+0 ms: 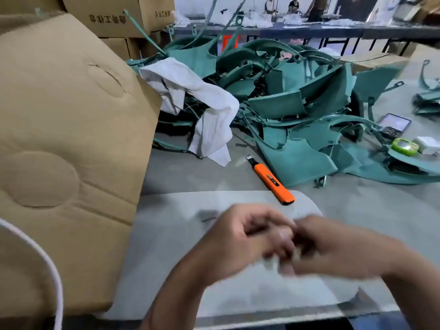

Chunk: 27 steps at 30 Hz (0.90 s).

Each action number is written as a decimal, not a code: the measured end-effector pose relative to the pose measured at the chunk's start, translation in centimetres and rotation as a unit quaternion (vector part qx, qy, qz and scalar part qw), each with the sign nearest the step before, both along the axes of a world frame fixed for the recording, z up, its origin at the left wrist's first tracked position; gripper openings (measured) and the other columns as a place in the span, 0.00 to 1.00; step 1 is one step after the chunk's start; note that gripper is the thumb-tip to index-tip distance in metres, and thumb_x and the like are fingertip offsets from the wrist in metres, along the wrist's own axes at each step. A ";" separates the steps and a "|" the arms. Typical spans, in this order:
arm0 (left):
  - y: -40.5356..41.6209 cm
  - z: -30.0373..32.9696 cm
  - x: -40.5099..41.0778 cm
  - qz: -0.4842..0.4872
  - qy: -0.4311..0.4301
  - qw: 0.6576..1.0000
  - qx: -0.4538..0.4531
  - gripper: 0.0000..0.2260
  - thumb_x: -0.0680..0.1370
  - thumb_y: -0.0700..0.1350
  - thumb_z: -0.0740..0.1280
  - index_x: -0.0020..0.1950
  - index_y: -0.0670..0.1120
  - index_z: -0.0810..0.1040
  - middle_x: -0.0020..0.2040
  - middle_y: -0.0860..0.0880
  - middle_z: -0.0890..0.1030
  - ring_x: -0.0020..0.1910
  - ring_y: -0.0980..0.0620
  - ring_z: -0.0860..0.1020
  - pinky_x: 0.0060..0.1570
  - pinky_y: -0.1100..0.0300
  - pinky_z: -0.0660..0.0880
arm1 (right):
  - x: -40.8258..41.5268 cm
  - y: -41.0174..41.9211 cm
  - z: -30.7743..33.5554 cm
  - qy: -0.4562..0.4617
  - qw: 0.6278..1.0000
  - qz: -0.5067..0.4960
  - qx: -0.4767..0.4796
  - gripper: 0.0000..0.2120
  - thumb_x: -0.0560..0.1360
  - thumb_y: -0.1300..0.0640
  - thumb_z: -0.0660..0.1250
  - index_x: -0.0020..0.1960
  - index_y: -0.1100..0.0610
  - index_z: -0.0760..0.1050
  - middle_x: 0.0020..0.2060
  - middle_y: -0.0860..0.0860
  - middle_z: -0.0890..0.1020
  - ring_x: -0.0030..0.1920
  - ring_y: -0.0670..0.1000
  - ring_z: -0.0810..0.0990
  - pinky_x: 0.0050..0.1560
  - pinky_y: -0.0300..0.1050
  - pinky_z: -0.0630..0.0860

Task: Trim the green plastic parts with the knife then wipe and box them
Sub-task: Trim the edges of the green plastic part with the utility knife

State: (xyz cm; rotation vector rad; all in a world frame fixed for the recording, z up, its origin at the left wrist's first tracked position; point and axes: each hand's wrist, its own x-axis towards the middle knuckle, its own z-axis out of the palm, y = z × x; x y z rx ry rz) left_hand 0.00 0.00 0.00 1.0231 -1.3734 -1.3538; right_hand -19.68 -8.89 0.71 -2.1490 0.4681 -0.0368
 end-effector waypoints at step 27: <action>-13.9 -7.9 1.6 0.377 -0.142 0.902 -0.153 0.10 0.73 0.50 0.70 0.54 0.53 0.82 0.43 0.57 0.82 0.43 0.52 0.80 0.40 0.58 0.78 | 6.0 -13.1 -4.0 -0.344 0.611 -0.442 -0.560 0.18 0.78 0.50 0.77 0.50 0.67 0.80 0.41 0.58 0.78 0.45 0.58 0.69 0.56 0.38 0.61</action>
